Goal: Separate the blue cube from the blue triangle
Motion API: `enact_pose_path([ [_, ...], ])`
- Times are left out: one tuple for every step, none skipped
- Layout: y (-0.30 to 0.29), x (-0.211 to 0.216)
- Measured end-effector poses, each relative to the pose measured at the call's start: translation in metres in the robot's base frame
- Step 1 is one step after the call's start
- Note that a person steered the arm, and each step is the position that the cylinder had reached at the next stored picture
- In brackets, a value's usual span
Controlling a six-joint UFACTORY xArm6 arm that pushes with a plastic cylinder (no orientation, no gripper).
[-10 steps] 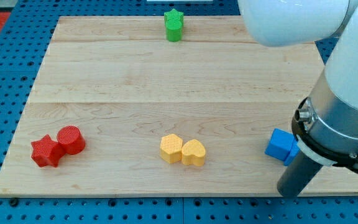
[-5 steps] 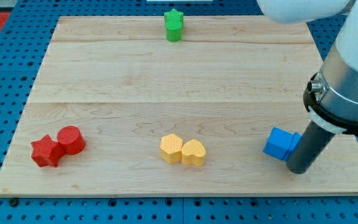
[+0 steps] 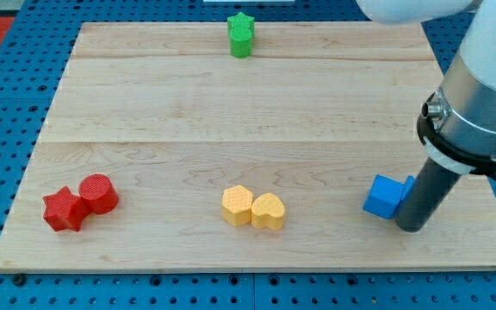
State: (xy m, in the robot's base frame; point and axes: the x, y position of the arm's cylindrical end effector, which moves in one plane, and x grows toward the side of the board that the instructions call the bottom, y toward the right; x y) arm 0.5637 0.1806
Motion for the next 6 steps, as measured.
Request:
enact_pose_path([
  [0.002,-0.044],
  [-0.034,-0.064],
  [-0.062,-0.069],
  [-0.043,-0.057],
  [-0.012,-0.033],
  [-0.057,-0.017],
])
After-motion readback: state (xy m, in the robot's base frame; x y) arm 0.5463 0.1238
